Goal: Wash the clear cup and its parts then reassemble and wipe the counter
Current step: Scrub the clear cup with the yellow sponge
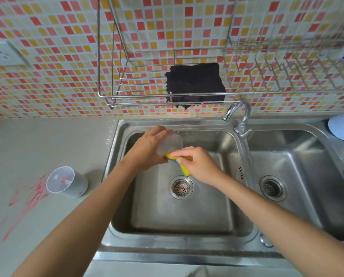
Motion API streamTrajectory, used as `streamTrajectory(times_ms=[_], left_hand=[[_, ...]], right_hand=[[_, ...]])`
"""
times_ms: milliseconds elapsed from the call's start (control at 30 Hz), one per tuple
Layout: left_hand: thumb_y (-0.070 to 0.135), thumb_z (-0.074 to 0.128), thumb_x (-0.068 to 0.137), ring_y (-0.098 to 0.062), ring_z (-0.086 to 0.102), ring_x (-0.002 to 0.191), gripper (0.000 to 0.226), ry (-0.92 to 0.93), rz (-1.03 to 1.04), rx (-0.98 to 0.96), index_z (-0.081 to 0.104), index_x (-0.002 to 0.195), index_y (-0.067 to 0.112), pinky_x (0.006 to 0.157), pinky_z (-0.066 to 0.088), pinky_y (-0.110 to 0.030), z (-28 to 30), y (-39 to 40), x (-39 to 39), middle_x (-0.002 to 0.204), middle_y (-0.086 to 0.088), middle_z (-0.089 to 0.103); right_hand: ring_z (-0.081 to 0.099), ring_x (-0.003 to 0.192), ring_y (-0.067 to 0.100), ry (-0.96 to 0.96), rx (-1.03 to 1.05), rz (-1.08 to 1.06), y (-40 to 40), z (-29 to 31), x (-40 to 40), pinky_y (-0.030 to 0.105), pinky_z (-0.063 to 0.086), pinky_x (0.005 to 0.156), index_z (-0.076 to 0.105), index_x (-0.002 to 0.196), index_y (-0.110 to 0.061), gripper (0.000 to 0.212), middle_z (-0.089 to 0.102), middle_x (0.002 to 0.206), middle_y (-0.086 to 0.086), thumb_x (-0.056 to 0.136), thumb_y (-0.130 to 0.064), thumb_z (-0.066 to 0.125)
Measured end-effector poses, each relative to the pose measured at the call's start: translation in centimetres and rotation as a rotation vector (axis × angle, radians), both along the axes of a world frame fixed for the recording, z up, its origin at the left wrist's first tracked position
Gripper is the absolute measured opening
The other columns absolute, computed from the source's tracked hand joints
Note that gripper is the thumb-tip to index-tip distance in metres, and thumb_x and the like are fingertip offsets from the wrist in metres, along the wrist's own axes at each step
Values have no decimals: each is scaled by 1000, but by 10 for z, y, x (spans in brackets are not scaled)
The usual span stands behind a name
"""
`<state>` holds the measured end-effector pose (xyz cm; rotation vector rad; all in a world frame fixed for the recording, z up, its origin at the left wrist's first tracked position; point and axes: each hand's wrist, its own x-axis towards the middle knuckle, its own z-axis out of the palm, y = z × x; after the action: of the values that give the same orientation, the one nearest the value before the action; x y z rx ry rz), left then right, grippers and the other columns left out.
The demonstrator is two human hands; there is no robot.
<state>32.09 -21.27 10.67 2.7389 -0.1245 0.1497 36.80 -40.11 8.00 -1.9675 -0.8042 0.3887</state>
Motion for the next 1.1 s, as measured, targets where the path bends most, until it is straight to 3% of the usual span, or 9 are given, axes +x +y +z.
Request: streamTrajectory(times_ms=[67, 167, 233, 300, 467, 667, 733, 900, 1100], left_hand=[[23, 91, 52, -27, 59, 108, 90, 9, -10, 11, 52, 133, 18, 86, 51, -35, 2, -1, -1, 126, -3, 55], [23, 90, 55, -25, 59, 106, 89, 17, -16, 3, 50, 134, 20, 85, 52, -35, 8, -5, -1, 128, -1, 54], [22, 90, 56, -26, 59, 106, 89, 13, 1, -9, 50, 135, 20, 84, 51, -34, 11, -7, 0, 129, -1, 53], [21, 90, 56, -25, 59, 107, 89, 20, 0, -12, 50, 135, 20, 83, 50, -32, 11, -7, 2, 130, -1, 52], [26, 90, 55, -25, 59, 108, 91, 71, -24, 12, 48, 136, 23, 87, 52, -37, 2, 0, -1, 129, 0, 52], [20, 91, 56, -26, 59, 109, 91, 30, -4, -56, 49, 136, 19, 89, 48, -31, 9, -5, -1, 133, -2, 51], [21, 91, 56, -25, 58, 109, 91, 32, -6, -43, 48, 136, 20, 88, 49, -31, 11, -5, 1, 133, -1, 51], [26, 92, 54, -27, 59, 109, 92, 49, 18, -52, 50, 135, 21, 89, 50, -35, 4, 6, -1, 128, -2, 54], [27, 92, 55, -21, 56, 110, 92, 58, 17, -48, 48, 136, 23, 86, 41, -23, 9, 2, 2, 131, 1, 52]], right_hand=[[66, 91, 19, -7, 2, 8, -2, 6, 2, 29, 50, 83, 76, 103, -17, 27, 73, 99, -2, 86, -1, 62], [64, 94, 24, -712, -88, 111, -9, 4, 17, 33, 52, 76, 77, 94, -11, 27, 73, 96, 1, 74, 5, 66], [60, 98, 23, -933, -157, 102, -7, 0, 22, 34, 50, 74, 75, 90, -11, 24, 73, 97, -1, 74, 0, 61], [58, 97, 24, -828, -156, 64, -2, -3, 14, 33, 46, 78, 76, 93, -10, 28, 73, 97, 0, 73, 4, 62], [66, 89, 21, 54, -58, -1, 5, 5, 0, 25, 47, 81, 76, 101, -17, 23, 75, 97, 0, 87, -5, 62], [56, 103, 23, -901, -177, 56, -6, -5, 13, 34, 50, 77, 73, 98, -9, 32, 71, 103, 0, 70, 4, 68], [54, 103, 20, -792, -101, -3, -3, -7, 6, 33, 50, 82, 74, 99, -9, 30, 72, 103, 0, 74, 5, 64], [61, 98, 8, -18, 63, -93, -4, 0, -9, 24, 47, 90, 75, 102, -25, 27, 71, 105, -4, 85, -7, 64], [56, 104, 21, -787, -104, 53, -12, -3, 20, 28, 44, 91, 74, 101, -11, 35, 71, 108, 1, 74, 10, 67]])
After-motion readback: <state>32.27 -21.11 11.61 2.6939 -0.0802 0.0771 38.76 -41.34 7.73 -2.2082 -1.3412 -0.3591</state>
